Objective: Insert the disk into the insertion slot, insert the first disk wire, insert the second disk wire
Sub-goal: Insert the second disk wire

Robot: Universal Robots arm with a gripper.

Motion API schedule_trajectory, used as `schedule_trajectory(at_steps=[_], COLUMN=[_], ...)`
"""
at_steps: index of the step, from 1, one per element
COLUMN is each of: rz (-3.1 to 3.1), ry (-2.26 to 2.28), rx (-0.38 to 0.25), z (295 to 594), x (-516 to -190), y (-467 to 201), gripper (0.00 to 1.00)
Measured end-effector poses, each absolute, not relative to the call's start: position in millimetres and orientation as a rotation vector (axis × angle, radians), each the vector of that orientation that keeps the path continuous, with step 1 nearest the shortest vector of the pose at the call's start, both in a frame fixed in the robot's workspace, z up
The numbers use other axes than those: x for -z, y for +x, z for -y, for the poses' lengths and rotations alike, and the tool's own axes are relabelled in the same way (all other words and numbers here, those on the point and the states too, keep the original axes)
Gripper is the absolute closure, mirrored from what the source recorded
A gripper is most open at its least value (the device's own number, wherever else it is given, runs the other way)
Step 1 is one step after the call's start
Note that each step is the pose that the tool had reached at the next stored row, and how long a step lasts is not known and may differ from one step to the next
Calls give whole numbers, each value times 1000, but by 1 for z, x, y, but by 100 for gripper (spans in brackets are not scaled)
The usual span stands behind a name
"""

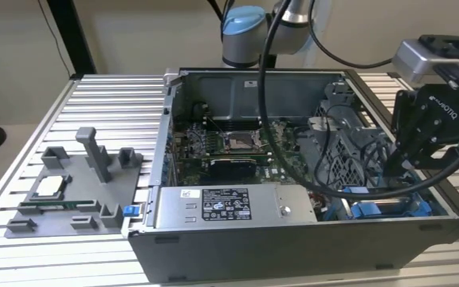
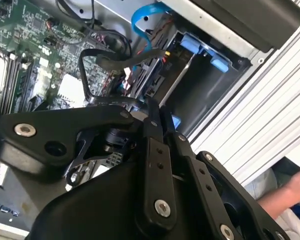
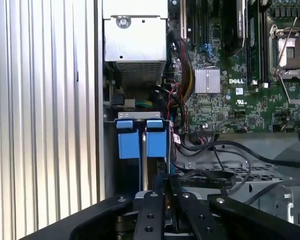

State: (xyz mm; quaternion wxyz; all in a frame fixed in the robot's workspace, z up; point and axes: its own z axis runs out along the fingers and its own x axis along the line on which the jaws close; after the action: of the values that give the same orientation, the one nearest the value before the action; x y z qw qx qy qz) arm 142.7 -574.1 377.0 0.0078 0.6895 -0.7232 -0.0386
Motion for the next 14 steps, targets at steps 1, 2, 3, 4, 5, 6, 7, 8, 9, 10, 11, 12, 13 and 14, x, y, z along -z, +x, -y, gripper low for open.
schedule_trajectory(at_steps=[1, 2, 3, 4, 5, 6, 7, 8, 9, 10, 11, 12, 13, 14], rz=[2267, 2272, 2276, 2278, 2281, 2284, 2287, 2292, 2299, 2305, 2310, 2315, 2317, 2316], ry=[2162, 2167, 2170, 2174, 2177, 2182, 2187, 2194, 2202, 2211, 2218, 2223, 2226, 2226], rx=[110, 100, 94, 88, 82, 75, 65, 54, 38, 23, 9, -2, -7, -7], z=[575, 575, 576, 576, 576, 576, 576, 576, 576, 576, 576, 576, 576, 576], x=[-376, -376, -375, -374, -373, -372, -372, -371, -371, -371, -370, -369, -369, -369], y=[140, 138, 136, 133, 130, 129, 127, 126, 126, 126, 125, 125, 125, 125], gripper=[100, 100, 100, 100, 100, 100, 100, 100, 100, 100, 100, 100, 100, 100])
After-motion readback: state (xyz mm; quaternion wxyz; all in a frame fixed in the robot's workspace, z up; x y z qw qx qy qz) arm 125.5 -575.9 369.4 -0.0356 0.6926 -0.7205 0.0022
